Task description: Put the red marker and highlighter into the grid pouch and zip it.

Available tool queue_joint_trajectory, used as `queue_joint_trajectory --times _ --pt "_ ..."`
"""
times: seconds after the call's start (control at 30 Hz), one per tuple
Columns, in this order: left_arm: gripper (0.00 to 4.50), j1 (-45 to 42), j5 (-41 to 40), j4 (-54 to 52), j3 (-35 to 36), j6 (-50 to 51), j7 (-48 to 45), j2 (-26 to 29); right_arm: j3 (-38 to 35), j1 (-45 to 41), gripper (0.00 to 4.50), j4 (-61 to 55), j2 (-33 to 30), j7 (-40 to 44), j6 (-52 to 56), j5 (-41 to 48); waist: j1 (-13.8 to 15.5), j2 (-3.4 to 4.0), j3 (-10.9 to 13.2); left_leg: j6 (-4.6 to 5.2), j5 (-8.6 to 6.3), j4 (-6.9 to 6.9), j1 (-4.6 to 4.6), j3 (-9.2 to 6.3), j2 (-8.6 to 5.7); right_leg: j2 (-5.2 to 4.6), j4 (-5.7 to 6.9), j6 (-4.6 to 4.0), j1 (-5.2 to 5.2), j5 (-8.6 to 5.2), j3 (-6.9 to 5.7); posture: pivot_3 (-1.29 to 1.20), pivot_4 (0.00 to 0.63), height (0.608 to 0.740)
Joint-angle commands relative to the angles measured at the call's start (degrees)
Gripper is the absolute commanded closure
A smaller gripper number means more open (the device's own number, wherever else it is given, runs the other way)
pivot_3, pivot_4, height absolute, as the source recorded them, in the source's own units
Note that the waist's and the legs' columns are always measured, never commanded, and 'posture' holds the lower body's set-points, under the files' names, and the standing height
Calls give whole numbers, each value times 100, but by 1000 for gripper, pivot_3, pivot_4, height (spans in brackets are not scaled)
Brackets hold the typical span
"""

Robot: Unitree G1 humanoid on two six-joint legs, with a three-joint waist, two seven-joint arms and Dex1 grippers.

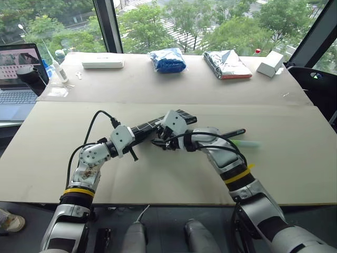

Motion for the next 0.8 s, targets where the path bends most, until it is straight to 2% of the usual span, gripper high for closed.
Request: queue_joint_trajectory --times 0.03,0.23,0.33,0.5,0.8 --pt "4500 -66 -41 -63 11 -101 -8 -32 -334 221 974 -924 -400 570 632 702 10 0 0 0 0 0 0 0 0 0 -1 0 0 0 0 0 150 740" --pt "4500 -84 -67 -56 1 -97 -44 -73 -1184 878 974 -2075 -1891 1762 809 1763 62 -2 1 0 0 6 -7 -2 -3 -2 -5 2 2 -1 -1 0 150 740" --pt "4500 -81 -90 -59 0 -94 -79 -92 -1806 837 974 -1450 -2469 1575 -34 1478 54 -3 1 0 0 9 -4 -2 -3 -2 -4 3 4 -1 -1 0 150 740" --pt "4500 -79 -116 -69 2 -78 -140 -111 -1998 978 974 -96 -3451 1571 -1265 740 57 -3 2 0 0 4 0 -2 -4 -3 -11 3 6 -2 -1 0 150 740" --pt "4500 -140 -144 -87 36 -22 -189 -96 -2062 1136 974 1620 -4072 2071 -2288 558 78 -3 3 0 0 5 2 -1 -4 -3 -12 1 11 -1 0 0 150 740"
